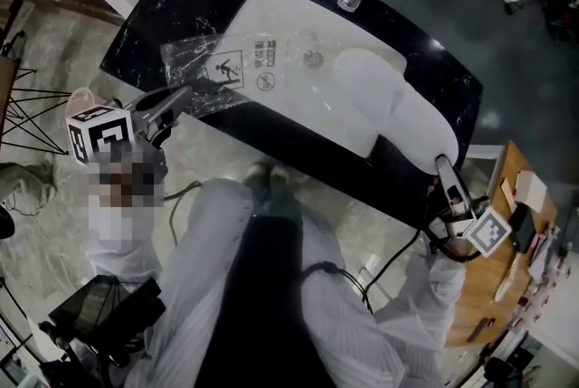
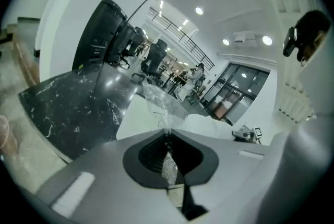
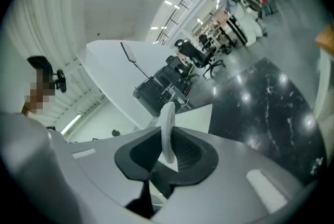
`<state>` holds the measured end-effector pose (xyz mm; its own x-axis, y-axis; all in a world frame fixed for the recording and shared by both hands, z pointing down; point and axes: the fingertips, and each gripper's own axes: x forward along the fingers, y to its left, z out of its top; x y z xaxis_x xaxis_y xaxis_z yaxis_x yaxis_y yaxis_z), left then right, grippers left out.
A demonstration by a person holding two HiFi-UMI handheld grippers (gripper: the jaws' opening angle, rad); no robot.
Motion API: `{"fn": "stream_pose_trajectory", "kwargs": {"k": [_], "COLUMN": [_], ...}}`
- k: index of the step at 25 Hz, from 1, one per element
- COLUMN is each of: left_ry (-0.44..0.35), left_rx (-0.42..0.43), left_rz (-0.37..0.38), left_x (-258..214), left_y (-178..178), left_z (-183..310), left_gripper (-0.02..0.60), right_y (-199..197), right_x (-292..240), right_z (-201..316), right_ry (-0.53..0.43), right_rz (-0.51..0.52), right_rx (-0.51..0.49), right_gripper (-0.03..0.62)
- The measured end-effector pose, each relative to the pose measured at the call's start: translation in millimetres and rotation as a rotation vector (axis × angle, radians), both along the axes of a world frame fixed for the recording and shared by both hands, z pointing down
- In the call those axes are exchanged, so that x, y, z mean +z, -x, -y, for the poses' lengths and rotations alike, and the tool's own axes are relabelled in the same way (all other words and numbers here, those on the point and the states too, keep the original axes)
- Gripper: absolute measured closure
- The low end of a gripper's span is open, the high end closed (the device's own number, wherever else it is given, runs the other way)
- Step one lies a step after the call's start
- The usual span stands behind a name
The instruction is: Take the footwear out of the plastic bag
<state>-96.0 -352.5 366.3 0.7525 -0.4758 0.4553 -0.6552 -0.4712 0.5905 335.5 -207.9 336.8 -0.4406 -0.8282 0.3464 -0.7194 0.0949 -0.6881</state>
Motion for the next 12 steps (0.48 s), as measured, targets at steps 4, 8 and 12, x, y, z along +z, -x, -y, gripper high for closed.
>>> {"fn": "stream_pose_trajectory", "kwargs": {"k": [4,8,12], "left_ry": [-0.120,-0.221,-0.308], "left_rx": [-0.114,-0.176,-0.207], "left_rz": [0.030,0.092,0.186], "left_x": [-15.3,-23.0,-28.4], "left_y": [-17.0,-41.5,-57.5], "left_z": [15.3,21.5,16.2], "left_gripper": [0.580,0.580,0.580], "right_y": [10.4,33.4,60.5], "right_x": [-27.5,-24.0,-19.7], "right_z": [14.6,36.0,51.6], "right_ry": [-0.114,-0.141,-0.164], "right_rz": [-0.221,-0.348,-0.473], "right_rx": [0.136,0.212,0.226], "right_gripper": [0.528,0.528,0.528]}}
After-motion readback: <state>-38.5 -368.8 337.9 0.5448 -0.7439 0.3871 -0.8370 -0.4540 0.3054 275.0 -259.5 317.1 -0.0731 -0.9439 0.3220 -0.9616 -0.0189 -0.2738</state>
